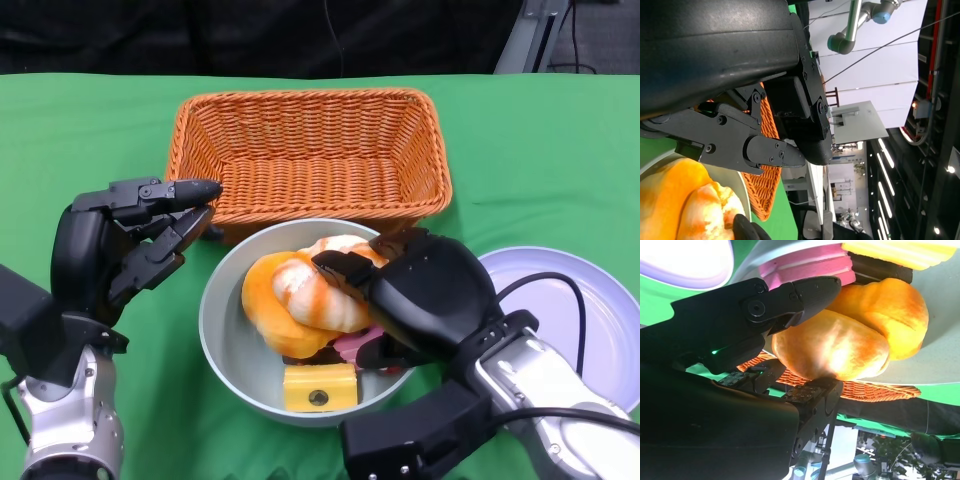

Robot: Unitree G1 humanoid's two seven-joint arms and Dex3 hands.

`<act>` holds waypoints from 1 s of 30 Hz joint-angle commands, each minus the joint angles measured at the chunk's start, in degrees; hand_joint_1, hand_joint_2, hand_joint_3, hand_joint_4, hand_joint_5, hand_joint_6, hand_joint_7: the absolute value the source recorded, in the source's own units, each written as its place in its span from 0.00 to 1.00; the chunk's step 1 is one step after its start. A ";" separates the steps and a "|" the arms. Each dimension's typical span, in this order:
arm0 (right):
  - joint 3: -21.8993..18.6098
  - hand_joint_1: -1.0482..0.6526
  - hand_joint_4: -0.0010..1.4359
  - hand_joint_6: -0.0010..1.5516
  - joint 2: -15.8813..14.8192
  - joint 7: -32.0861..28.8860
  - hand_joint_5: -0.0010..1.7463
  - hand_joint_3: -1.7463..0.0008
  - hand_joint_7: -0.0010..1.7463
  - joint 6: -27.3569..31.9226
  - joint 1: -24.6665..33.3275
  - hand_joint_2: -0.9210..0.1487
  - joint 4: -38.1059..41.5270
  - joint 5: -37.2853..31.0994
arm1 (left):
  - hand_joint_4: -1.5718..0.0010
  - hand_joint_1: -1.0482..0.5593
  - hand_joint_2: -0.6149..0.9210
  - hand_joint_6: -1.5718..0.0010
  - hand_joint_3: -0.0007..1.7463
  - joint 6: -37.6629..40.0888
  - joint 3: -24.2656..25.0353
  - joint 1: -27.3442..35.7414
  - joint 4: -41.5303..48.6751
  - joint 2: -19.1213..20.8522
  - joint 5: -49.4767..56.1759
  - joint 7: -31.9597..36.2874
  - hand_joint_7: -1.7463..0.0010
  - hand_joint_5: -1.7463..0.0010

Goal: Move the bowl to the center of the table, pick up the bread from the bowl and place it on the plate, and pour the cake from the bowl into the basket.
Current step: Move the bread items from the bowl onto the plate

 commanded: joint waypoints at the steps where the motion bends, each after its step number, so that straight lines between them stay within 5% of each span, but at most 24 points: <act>1: 1.48 0.18 0.48 0.37 0.67 -0.92 0.04 0.95 0.02 1.50 -0.13 0.00 2.60 -0.95 | 0.48 0.51 1.00 0.19 0.14 -0.32 -0.14 0.97 -0.92 0.49 0.39 0.89 0.92 0.29; 8: 1.74 0.34 0.65 0.46 0.32 -2.91 0.07 0.90 0.03 -0.84 -1.64 0.00 5.95 2.36 | 0.47 0.51 1.00 0.19 0.15 -1.01 -0.52 1.26 -1.10 0.53 1.41 1.98 0.91 0.28; 14: 1.01 0.48 0.80 0.60 0.44 -9.48 0.11 0.98 0.05 -6.00 -3.11 0.01 11.08 6.74 | 0.47 0.51 1.00 0.20 0.14 -0.04 -0.77 1.42 -1.50 0.25 1.30 2.04 0.89 0.26; 23: 1.51 0.45 0.80 0.68 0.63 -15.67 0.15 1.00 0.04 -9.73 -5.11 0.01 16.39 9.16 | 0.47 0.50 1.00 0.22 0.14 -0.77 -1.09 1.43 -1.32 0.08 1.62 2.08 0.86 0.27; 27: 1.31 0.44 0.78 0.69 0.77 -17.01 0.17 1.00 0.03 -10.78 -5.84 0.00 18.19 10.23 | 0.48 0.51 1.00 0.28 0.14 -0.61 -1.17 1.37 -1.15 0.08 1.42 1.90 0.75 0.25; 28: 1.22 0.44 0.76 0.69 0.84 -17.44 0.20 0.99 0.02 -11.04 -6.02 0.00 18.64 10.56 | 0.49 0.51 1.00 0.29 0.15 -0.72 -1.20 1.36 -1.03 0.14 1.61 2.06 0.74 0.25; 30: 0.93 0.44 0.64 0.71 0.94 -19.23 0.41 0.98 0.01 -12.49 -6.56 0.00 19.91 11.50 | 0.48 0.50 1.00 0.30 0.15 -0.99 -1.29 1.30 -0.83 0.28 2.15 2.53 0.73 0.26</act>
